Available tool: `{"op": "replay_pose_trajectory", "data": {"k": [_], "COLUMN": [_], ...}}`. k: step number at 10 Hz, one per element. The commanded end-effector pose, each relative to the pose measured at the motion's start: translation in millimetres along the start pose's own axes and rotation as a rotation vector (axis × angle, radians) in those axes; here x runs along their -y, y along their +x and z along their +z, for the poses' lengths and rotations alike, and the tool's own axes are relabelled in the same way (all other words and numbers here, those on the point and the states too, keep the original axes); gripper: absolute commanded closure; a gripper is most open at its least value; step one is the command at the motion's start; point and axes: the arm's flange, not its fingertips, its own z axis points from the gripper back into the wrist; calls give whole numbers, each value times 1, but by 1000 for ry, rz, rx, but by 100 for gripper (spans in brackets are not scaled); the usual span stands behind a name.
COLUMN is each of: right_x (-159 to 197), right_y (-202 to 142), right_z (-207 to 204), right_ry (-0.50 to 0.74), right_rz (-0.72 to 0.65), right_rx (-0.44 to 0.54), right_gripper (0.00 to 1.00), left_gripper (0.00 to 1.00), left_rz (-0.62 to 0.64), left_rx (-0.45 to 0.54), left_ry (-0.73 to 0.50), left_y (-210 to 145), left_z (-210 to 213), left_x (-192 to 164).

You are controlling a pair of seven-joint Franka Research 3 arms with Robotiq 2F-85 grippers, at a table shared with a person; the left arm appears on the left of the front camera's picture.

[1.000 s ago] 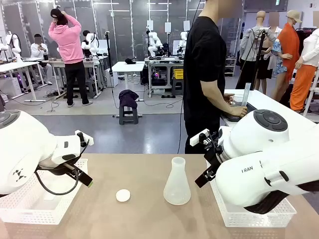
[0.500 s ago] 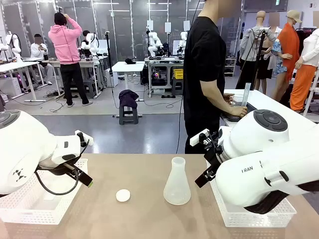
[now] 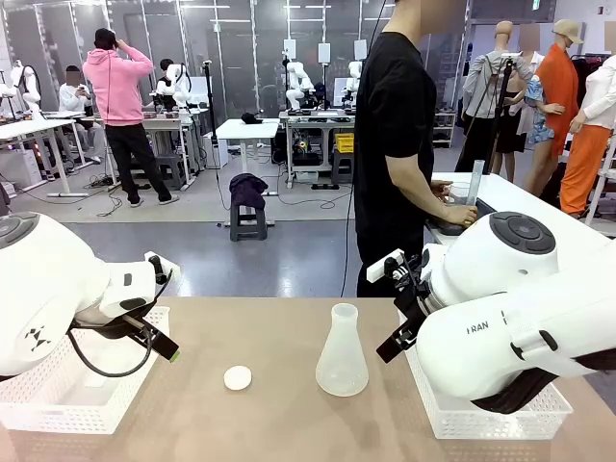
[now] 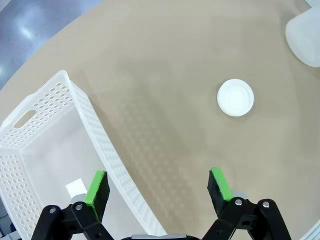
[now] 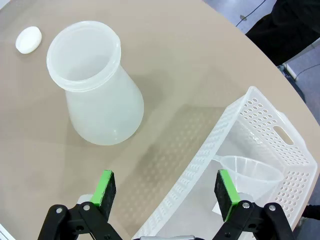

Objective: Prepare the solutions needed for the experiment.
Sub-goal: Pick up the Plastic Funnel and insert it into the Big flask.

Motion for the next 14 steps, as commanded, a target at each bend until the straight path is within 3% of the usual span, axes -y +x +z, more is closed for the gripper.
{"op": "replay_pose_trajectory", "data": {"k": [1,4,8,14], "right_x": [0,0,-2,57], "right_y": [0,0,12,24], "right_z": [0,0,45,89], "right_ry": [0,0,-55,257], "right_rz": [-2,0,-28,-254], "right_rx": [0,0,83,249], "right_gripper": [0,0,0,0], "left_gripper": [0,0,0,0], "left_rz": [0,0,-15,-13], "left_rx": [0,0,58,190], "left_ry": [0,0,-10,-419], "left_y": [0,0,5,9], "left_z": [0,0,38,52], "left_x": [0,0,-5,-81]}}
